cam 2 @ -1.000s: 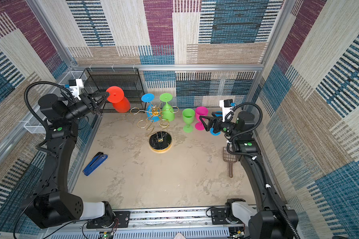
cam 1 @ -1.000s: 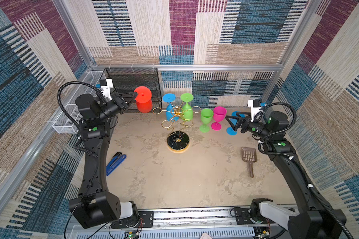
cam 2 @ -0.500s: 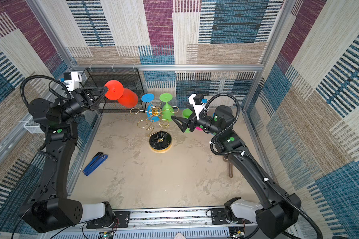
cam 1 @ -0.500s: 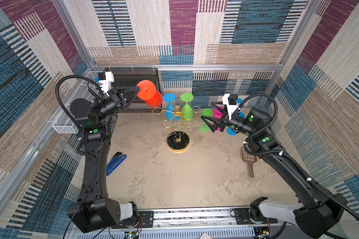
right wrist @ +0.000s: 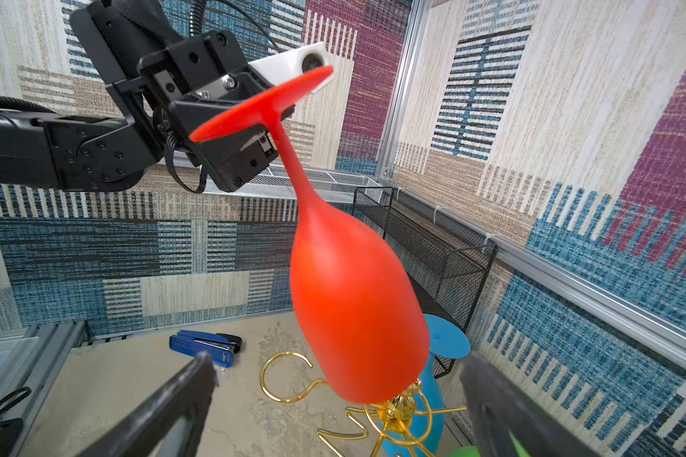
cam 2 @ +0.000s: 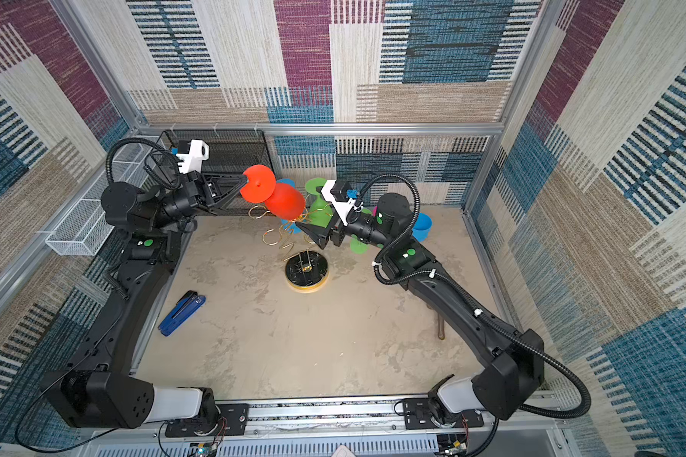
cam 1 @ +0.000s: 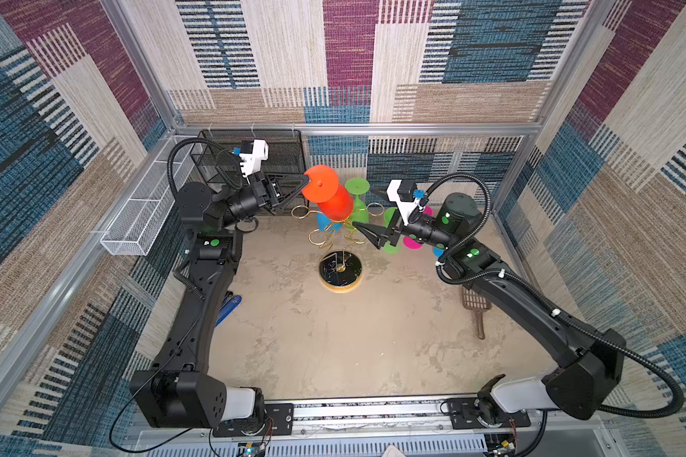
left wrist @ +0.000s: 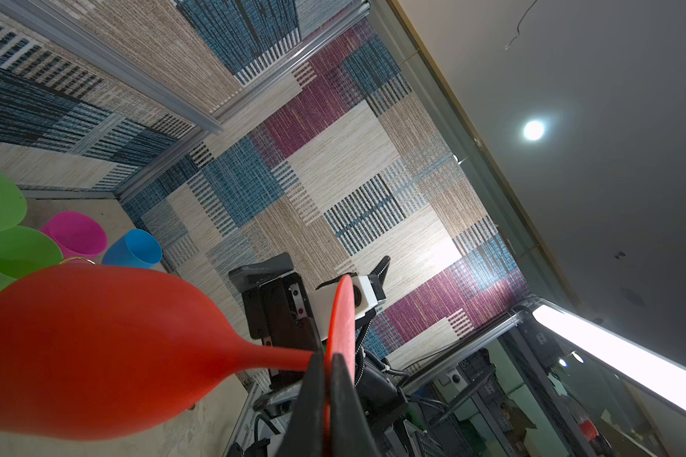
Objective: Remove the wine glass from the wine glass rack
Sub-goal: 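Raise the red glass with the left gripper while the right gripper reaches toward it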
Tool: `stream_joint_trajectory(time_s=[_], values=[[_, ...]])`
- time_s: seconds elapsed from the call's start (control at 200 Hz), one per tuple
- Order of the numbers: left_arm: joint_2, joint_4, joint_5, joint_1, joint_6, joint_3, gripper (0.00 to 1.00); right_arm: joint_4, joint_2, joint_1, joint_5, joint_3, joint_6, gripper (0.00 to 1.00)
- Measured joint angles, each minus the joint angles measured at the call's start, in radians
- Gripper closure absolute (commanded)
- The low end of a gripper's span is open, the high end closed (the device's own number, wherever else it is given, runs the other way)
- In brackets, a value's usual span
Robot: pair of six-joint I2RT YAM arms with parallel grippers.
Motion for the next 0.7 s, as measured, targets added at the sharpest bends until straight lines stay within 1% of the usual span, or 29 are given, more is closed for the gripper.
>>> stream_joint_trajectory(time_s=[0.08,0.14,0.336,0.571,0.696], values=[[0.017,0.043,0.005,-0.01,-0.033,0.0,1.0,0.001,0.027,0.003,0.001,0.02,-0.005,0.01],[0.03,0.077,0.005,-0.02,-0.079,0.0,1.0,0.001,0.045,0.008,0.001,0.034,-0.008,0.01],[0.058,0.151,0.016,-0.054,-0.145,-0.004,1.0,0.002,0.108,0.014,0.018,0.084,-0.012,0.01],[0.058,0.174,0.018,-0.067,-0.159,-0.004,1.0,0.003,0.174,0.024,0.035,0.134,-0.01,0.0],[0.056,0.179,0.018,-0.067,-0.159,-0.006,1.0,0.003,0.187,0.031,0.045,0.148,-0.006,0.04]])
